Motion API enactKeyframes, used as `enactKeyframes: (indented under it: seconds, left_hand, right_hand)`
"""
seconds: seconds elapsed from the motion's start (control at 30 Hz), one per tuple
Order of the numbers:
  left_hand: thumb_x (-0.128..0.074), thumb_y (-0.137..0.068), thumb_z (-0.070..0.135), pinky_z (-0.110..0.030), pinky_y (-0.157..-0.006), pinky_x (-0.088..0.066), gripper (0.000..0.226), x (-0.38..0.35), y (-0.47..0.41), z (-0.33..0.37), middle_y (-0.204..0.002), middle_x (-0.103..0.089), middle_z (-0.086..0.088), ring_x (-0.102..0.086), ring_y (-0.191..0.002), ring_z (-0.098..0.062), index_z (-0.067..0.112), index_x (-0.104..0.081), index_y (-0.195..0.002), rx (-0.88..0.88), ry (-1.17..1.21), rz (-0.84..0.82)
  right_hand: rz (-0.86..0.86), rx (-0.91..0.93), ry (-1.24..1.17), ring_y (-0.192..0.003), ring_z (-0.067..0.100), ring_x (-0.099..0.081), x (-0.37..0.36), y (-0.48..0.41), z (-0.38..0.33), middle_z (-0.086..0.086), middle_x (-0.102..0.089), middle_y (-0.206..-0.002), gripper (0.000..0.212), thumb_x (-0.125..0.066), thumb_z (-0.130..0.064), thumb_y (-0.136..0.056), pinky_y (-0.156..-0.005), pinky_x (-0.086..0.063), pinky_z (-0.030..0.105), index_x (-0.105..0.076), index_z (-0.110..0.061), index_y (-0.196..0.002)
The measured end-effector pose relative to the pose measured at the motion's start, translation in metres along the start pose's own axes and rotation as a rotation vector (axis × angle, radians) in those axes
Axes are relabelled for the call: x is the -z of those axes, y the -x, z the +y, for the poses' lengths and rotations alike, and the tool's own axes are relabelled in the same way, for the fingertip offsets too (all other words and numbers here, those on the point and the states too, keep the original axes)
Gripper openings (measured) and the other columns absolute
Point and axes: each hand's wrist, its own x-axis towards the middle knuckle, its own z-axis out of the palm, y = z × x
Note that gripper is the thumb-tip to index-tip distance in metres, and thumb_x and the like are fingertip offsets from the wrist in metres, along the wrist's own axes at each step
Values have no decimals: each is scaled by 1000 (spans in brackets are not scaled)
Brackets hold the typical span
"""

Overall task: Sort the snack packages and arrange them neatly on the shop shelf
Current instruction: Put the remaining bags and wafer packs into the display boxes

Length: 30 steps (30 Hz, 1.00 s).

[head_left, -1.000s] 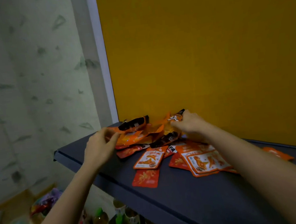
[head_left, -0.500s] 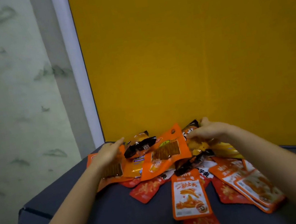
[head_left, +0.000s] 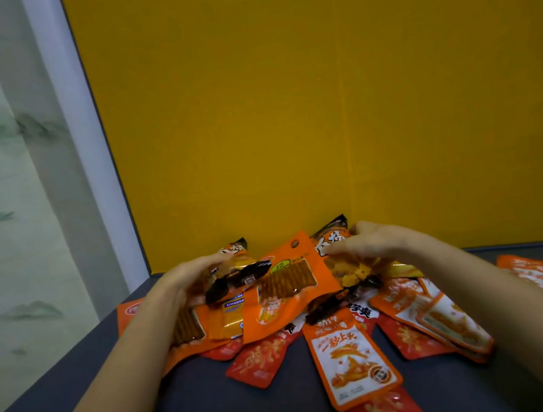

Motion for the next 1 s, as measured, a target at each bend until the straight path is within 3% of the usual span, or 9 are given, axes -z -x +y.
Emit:
enactKeyframes:
  seconds: [0.07,0.17,0.3,0.37,0.53,0.67,0.8,0.9,1.0]
  left_hand:
    - [-85,-50,40,-29,-64,-49,70,-4,4,5,-116,-63,-18,-62,-88,-26,10,-63,-110,-34,72,-19]
    - [-82,-62,20,-21,-45,-49,63,-8,7,13,-90,-68,-14,-61,-68,-21,-1,-59,-116,-123,138,27]
    - [-89,-23,32,-32,-64,-53,121,-3,6,25,-113,-64,-18,-64,-98,-31,4,-44,-132,-230,193,45]
    - [-90,-13,33,-36,-70,-52,130,-1,5,33,-116,-63,-19,-64,-99,-33,6,-46,-133,-290,237,27]
    - [-86,-45,15,-25,-51,-54,98,-28,35,60,-113,-65,-20,-68,-63,-19,1,-46,-132,-397,331,-87]
    - [-81,-62,16,-23,-49,-47,81,-82,53,79,-122,-61,-17,-62,-72,-17,5,-44,-134,-430,346,-133]
    - [-82,-57,18,-24,-53,-47,88,-154,81,97,-117,-64,-16,-61,-69,-16,3,-44,-134,-440,352,-266]
    - [-79,-66,14,-24,-53,-51,70,-218,112,106,-99,-68,-16,-66,-61,-16,-1,-50,-128,-422,346,-364]
    - [-76,-70,10,-21,-49,-53,47,-287,152,113,-71,-71,-9,-65,-48,-13,-2,-61,-113,-397,332,-470]
  right_hand:
    - [-8,1,-13,-118,29,-55,-4,4,-1,11,-54,-133,91,-69,-62,-67,-100,-45,37,-42,-6,-134]
    - [40,8,-29,-124,28,-48,-9,9,-2,12,-47,-138,85,-68,-50,-78,-99,-42,34,-32,-6,-140]
    - [76,14,-82,-116,26,-54,-7,14,-1,12,-51,-133,78,-68,-41,-81,-95,-47,35,-29,-7,-140]
    - [105,29,-126,-108,24,-57,-1,18,2,12,-54,-129,72,-68,-36,-83,-90,-48,33,-31,-7,-137]
    - [272,75,-277,-112,25,-57,30,34,22,9,-56,-125,63,-70,-35,-81,-95,-50,40,-38,-10,-129]
    - [364,72,-457,-99,21,-61,68,62,59,6,-58,-115,64,-69,-31,-82,-80,-55,36,-35,-11,-133]
    - [446,13,-556,-98,21,-61,113,109,111,7,-56,-119,68,-68,-27,-84,-76,-52,30,-30,-11,-138]
    - [527,-61,-505,-115,26,-56,154,151,159,7,-52,-126,70,-68,-30,-83,-92,-48,36,-30,-10,-139]
    - [598,-111,-539,-107,24,-58,193,199,211,7,-54,-125,69,-68,-30,-83,-90,-49,36,-32,-10,-138]
